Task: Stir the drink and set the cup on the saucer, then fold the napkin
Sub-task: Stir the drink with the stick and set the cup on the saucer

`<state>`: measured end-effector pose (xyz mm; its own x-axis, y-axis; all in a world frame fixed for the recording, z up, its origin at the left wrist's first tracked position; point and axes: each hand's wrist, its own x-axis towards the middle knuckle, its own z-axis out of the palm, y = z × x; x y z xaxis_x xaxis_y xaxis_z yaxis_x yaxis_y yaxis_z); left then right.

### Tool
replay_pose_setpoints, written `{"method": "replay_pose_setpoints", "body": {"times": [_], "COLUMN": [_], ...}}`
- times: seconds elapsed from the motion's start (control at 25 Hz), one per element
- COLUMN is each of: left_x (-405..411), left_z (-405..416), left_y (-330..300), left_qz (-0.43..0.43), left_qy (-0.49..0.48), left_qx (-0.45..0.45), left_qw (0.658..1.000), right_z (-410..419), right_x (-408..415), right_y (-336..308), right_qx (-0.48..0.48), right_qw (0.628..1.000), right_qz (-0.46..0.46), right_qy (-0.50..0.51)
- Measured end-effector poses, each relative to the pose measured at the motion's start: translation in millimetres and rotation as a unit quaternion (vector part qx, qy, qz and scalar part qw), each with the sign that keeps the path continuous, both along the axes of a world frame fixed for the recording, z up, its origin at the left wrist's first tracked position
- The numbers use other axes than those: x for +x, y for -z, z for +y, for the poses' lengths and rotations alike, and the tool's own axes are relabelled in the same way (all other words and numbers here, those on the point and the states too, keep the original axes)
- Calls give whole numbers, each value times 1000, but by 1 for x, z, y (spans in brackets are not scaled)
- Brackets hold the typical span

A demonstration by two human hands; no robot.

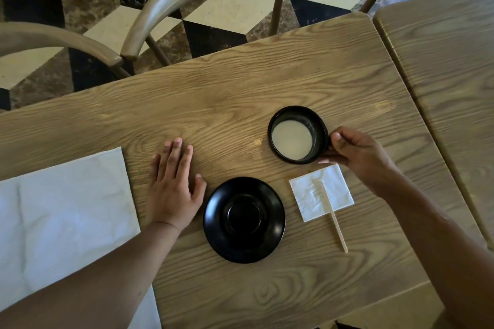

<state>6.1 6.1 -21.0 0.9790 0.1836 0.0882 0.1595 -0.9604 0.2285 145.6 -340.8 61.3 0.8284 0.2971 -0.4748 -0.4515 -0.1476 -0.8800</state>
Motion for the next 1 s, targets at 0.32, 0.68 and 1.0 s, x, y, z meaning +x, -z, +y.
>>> {"method": "replay_pose_setpoints", "body": {"times": [0.32,0.68,1.0], "left_x": [0,1,1], "left_z": [-1,-1,-1], "left_y": [-1,-3,-3], "left_qz": [-7,19,12], "left_qy": [-4,-4,-11], "left_qx": [0,5,-2], "left_qw": [1000,1000,1000], "right_z": [27,39,52], "right_x": [-38,-85,-102], "right_y": [-28,-7,-6], "right_qx": [7,-3,-82], "right_qw": [998,989,983], "right_qz": [8,51,33], "right_qy": [-65,-137,-163]}}
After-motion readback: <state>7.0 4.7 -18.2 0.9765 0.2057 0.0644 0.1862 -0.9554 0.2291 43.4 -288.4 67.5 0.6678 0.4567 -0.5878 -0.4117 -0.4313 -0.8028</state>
